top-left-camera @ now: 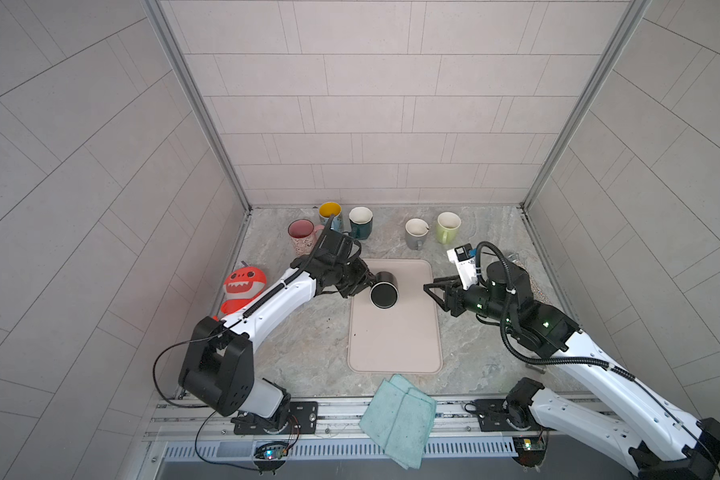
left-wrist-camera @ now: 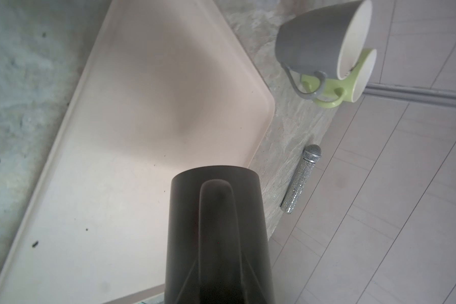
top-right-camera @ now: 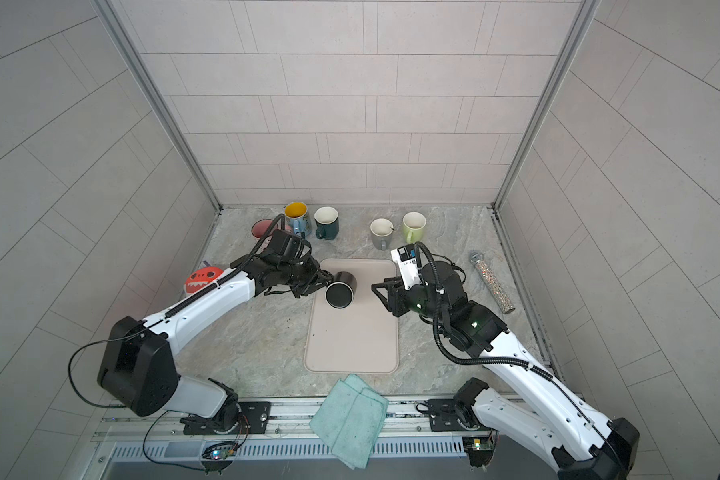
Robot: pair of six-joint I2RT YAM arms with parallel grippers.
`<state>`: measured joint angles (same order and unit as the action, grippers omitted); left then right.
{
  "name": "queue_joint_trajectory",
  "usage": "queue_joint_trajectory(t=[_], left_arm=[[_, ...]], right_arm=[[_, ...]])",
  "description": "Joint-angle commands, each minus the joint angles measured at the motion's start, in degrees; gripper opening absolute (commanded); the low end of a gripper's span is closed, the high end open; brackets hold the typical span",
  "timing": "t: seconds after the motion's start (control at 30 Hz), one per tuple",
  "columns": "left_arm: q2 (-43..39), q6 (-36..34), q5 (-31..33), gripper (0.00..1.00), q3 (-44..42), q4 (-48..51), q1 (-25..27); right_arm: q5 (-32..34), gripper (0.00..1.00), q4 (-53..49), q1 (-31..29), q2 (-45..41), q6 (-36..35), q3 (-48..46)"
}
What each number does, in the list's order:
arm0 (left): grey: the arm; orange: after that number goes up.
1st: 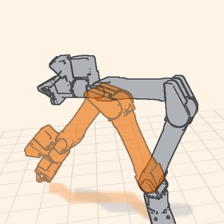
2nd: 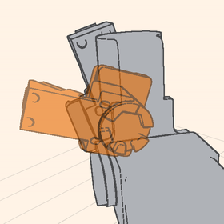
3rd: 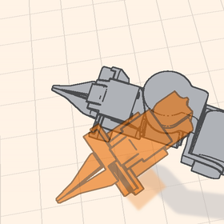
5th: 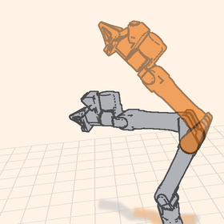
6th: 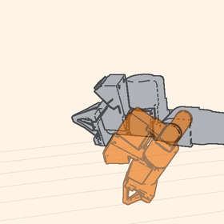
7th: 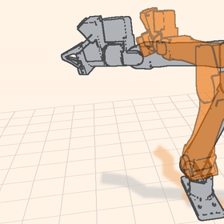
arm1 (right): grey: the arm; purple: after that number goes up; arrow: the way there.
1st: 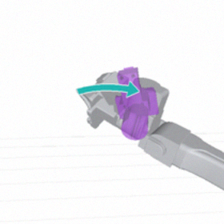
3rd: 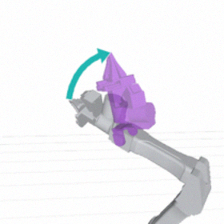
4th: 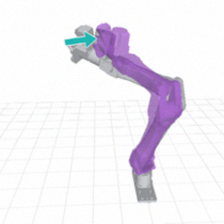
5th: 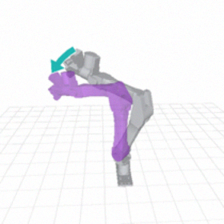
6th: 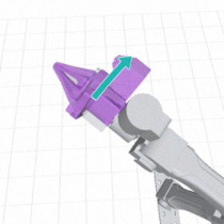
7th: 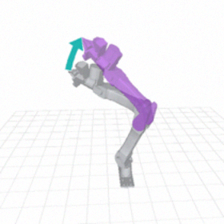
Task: Turn the mug right side up
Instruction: 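Carry the black mug toward the right gripper while the right reaches for its handle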
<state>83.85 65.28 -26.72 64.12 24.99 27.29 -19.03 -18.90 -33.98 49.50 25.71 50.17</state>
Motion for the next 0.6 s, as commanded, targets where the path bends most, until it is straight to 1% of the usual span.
queue_joint_trajectory(t=[0.0, 0.07, 0.13, 0.23, 0.3, 0.37, 0.47, 0.57], left_arm=[[-4.84, -15.18, 2.36, 0.00, 4.47, -6.00, 0.05], [-7.21, -20.93, 3.95, 0.00, 4.28, -8.14, 0.07], [-10.54, -26.13, 6.08, 0.00, 1.62, -13.39, 0.22], [-16.50, -31.12, 7.12, 0.00, -4.78, -24.95, 0.40], [-20.10, -33.74, 8.76, 0.00, -10.33, -36.04, 0.95], [-22.38, -36.06, 9.21, 0.00, -13.64, -42.50, 1.27], [-23.58, -40.45, 8.70, 0.00, -14.97, -44.86, 2.00], [-24.54, -45.32, 10.87, 0.00, -17.25, -47.35, 4.02]], right_arm=[[0.35, 0.45, -1.36, 0.58, -0.30, -1.00, 3.48], [-1.72, 0.45, -1.32, 0.76, 1.32, -0.22, 5.55], [-4.74, 0.45, -1.12, 1.00, 3.62, 1.69, 7.68], [-11.13, 0.45, 1.32, 1.06, 7.12, 5.60, 10.05], [-15.08, 0.45, 4.22, 1.10, 9.38, 9.17, 11.16], [-18.03, 0.44, 6.04, 1.11, 11.46, 12.16, 12.46], [-19.92, 0.45, 9.08, 1.42, 13.01, 15.72, 13.45], [-22.01, 0.46, 11.67, 2.00, 14.35, 19.77, 14.50]])
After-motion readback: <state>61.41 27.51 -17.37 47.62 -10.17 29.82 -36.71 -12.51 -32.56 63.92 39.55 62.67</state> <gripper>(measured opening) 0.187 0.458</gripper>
